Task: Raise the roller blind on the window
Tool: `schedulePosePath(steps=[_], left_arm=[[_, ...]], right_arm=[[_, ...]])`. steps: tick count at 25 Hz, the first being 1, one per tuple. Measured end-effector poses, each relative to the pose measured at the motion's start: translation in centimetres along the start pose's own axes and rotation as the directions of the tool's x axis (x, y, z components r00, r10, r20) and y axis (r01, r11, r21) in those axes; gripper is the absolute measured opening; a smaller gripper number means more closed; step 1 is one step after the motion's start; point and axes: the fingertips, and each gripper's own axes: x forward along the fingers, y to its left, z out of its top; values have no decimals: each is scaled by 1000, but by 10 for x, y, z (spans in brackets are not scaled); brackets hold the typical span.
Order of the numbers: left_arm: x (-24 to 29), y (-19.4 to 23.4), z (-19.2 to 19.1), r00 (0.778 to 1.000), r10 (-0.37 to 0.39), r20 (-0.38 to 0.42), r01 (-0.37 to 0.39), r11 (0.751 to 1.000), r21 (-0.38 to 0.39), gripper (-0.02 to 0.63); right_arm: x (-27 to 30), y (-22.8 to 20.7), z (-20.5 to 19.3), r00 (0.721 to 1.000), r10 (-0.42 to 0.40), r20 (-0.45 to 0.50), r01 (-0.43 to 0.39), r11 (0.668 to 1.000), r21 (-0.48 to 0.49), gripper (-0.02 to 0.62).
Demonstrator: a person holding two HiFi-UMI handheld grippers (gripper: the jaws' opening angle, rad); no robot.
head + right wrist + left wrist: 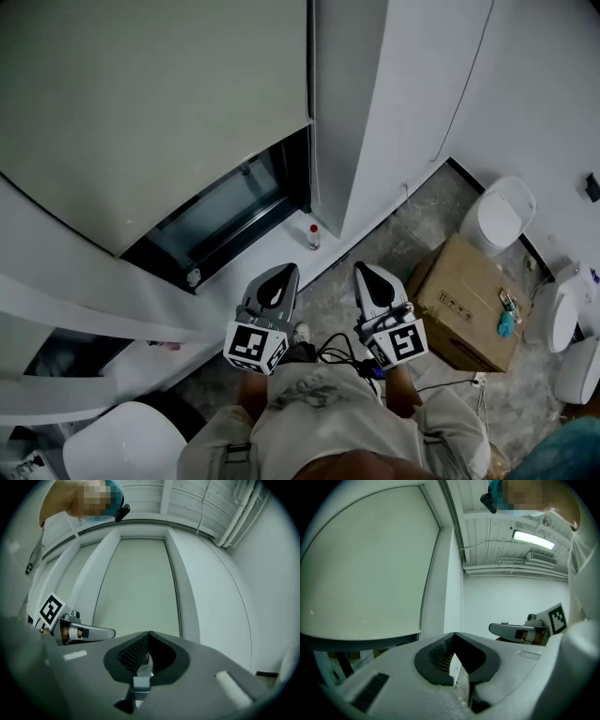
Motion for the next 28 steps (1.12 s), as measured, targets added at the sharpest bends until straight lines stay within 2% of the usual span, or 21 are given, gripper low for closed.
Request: schedulePosePath(steps=[12, 23, 28], left_arm=[[50, 51, 8, 999, -46, -2, 46, 999, -3, 5], [97, 88, 12, 990, -138, -16, 138, 990, -19, 5], [119, 97, 12, 987, -159, -26, 158, 987, -32, 5]], right_arm=[[64, -27, -1, 999, -50, -16, 50, 999, -15, 11], [103, -57, -13, 987, -151, -55, 149, 988, -35, 11], [117, -71, -19, 983, -165, -75, 163, 986, -32, 11]])
